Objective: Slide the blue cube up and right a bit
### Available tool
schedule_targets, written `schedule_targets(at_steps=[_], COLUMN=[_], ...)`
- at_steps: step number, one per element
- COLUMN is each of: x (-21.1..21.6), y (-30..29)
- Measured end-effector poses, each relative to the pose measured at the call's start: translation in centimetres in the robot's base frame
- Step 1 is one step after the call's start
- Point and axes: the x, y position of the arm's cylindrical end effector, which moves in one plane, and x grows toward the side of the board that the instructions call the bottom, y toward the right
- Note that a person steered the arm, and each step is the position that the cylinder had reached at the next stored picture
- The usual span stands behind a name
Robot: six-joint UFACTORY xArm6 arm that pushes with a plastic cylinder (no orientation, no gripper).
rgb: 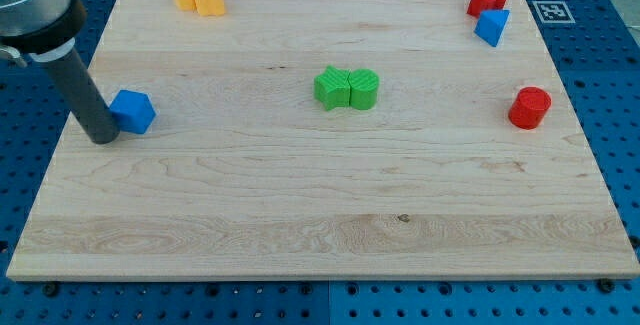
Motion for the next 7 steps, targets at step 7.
schedule_targets(at_steps=[7], x=[3.2], y=[12.2])
